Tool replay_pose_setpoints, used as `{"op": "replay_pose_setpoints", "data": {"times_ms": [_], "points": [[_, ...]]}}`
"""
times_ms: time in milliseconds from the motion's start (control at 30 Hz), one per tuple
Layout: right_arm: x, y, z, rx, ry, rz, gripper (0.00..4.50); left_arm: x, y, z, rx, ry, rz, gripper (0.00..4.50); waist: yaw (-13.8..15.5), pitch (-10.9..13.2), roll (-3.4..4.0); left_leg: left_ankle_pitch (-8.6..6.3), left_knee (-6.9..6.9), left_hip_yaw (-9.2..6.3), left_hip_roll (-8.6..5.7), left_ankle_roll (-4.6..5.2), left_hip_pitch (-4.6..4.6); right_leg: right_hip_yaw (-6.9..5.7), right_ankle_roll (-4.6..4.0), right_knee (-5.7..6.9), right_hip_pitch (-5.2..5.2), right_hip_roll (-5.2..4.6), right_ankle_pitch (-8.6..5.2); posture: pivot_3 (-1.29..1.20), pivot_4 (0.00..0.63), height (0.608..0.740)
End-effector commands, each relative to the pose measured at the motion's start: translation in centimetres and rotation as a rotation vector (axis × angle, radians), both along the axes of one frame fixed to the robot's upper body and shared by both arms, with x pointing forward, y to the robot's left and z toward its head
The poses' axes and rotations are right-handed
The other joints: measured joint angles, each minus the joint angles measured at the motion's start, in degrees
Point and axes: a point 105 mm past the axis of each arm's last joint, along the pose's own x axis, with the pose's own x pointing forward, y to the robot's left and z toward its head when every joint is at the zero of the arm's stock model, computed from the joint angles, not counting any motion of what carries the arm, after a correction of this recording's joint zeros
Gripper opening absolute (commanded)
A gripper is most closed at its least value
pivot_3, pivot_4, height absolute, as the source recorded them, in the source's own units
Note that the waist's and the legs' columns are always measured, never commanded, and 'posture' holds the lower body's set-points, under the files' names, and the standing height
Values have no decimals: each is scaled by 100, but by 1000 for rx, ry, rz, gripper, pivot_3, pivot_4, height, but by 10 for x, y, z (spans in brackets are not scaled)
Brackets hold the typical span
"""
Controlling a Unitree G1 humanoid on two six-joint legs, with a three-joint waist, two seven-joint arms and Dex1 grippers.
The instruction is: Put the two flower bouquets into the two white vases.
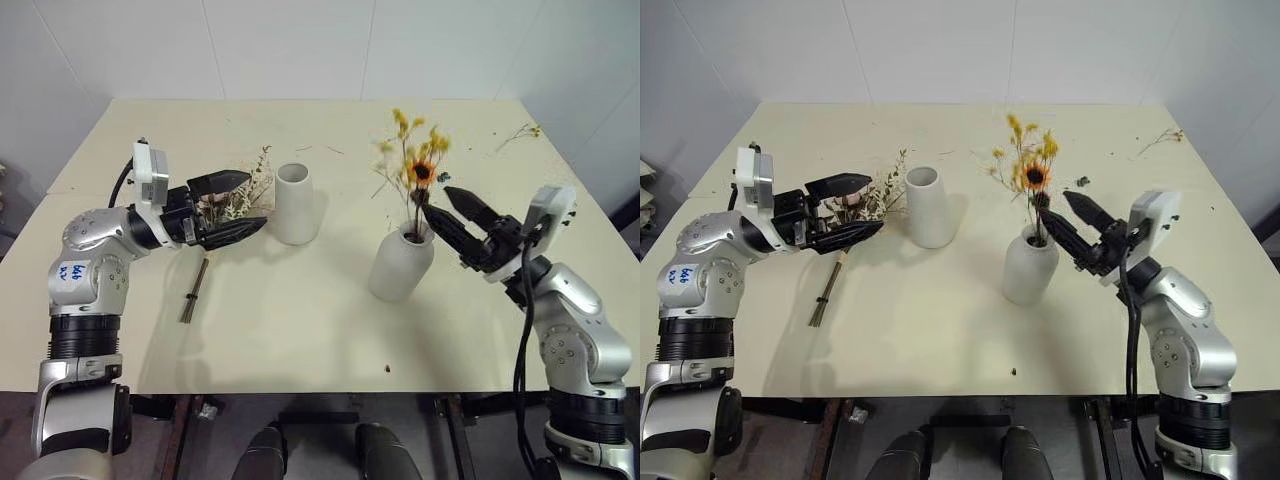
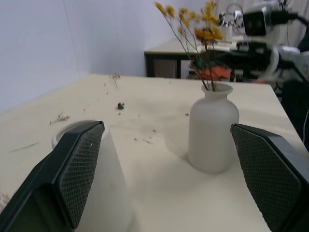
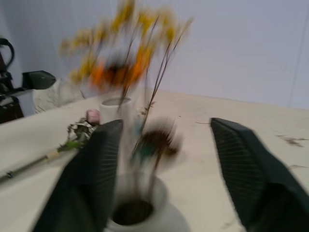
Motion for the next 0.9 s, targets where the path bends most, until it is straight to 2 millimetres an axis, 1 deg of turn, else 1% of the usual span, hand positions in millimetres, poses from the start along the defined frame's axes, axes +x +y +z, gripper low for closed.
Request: {"op": "replay_pose_setpoints", "data": {"times_ms": [33, 67, 167, 200, 233, 267, 367, 467, 500, 533, 567, 600, 667, 733, 800, 900], "points": [[-11, -23, 25, -49, -83, -25, 4282, 6, 21, 14, 41, -16, 105, 4500, 5, 0, 0, 0, -1, 0, 0, 0, 0, 0, -1, -1, 0, 0, 0, 0, 150, 740], [-14, -29, 29, -81, -90, -26, 4488, 9, 30, 13, 55, 26, 154, 4500, 5, 0, 0, 0, -1, 0, 0, 0, 0, -1, -1, -1, 0, 0, -1, 0, 150, 740], [-18, -39, 40, -141, -102, -32, 4488, 20, 51, 6, 126, 107, 298, 4500, -10, 0, 0, 0, -4, 0, 0, 1, 1, -1, -2, -2, 0, 1, -2, 0, 150, 740], [-21, -41, 46, -177, -104, -19, 4488, 23, 61, -2, 199, 152, 368, 4500, -11, 0, 0, -1, -5, 0, 0, 1, 1, -1, -2, -3, 0, 0, -2, 0, 150, 740], [-27, -42, 52, -234, -93, 25, 4488, 28, 74, -13, 282, 239, 476, 4500, -10, 2, 2, -1, -5, 0, 0, 2, 1, -1, -2, -4, 0, 0, -2, 0, 150, 740], [-32, -42, 55, -283, -79, 64, 4488, 30, 83, -20, 323, 319, 551, 4500, -8, 5, 8, -1, -4, 1, 0, 1, 0, 0, -2, -2, -1, -1, -2, 0, 150, 740], [-39, -39, 60, -366, -49, 145, 4488, 32, 95, -32, 351, 479, 691, 4500, -6, 5, 7, -2, -9, 2, -1, 4, 0, -2, -1, -4, -1, -2, -5, 0, 150, 740], [-41, -36, 51, -440, 7, 219, 4488, 29, 98, -54, 441, 571, 769, 4500, -6, 4, -3, -2, -6, 1, 1, 5, 0, -5, -2, -4, 1, 0, -6, 0, 150, 740], [-41, -35, 50, -452, 18, 236, 4488, 27, 97, -65, 480, 610, 790, 4500, -5, 4, -6, -3, -6, 2, 1, 4, -1, -5, -2, -5, 1, -1, -6, 0, 150, 740], [-40, -33, 49, -457, 21, 246, 4488, 26, 98, -73, 504, 636, 806, 4500, -5, 4, -5, -3, -5, 2, 0, 4, -3, -5, -2, -8, 1, -1, -6, 0, 150, 740], [-41, -33, 50, -461, 23, 258, 4488, 26, 92, -79, 511, 654, 801, 4500, -7, 4, -5, -3, -5, 3, -1, 4, -3, -4, -2, -8, 1, -4, -6, 0, 150, 740], [-41, -32, 49, -462, 28, 271, 4488, 27, 82, -83, 496, 667, 783, 4500, -1, 4, -5, -2, -5, 3, -2, 4, -4, -4, -2, -8, 0, -4, -6, 0, 150, 740], [-42, -28, 48, -463, 34, 290, 4488, 32, 72, -88, 473, 680, 775, 4500, 6, 5, -6, -3, -5, 3, -2, 4, -4, -5, -2, -6, -1, -4, -6, 0, 150, 740], [-45, -26, 45, -469, 49, 315, 4488, 39, 68, -97, 488, 693, 806, 4500, 21, 5, -6, -2, -2, 1, -1, 4, -6, -6, -2, -5, -3, -4, -6, 0, 150, 740], [-48, -24, 41, -476, 63, 334, 4488, 44, 61, -101, 496, 689, 798, 4500, 33, 4, -6, -2, 2, -2, -2, 3, -7, -10, -2, -4, -1, -4, -6, 0, 150, 740], [-48, -21, 38, -478, 68, 340, 4488, 57, 55, -106, 438, 699, 827, 4500, 42, 4, -4, -2, 7, -1, -6, 3, -5, -10, 0, -5, 4, -8, -5, 0, 150, 740]]}}
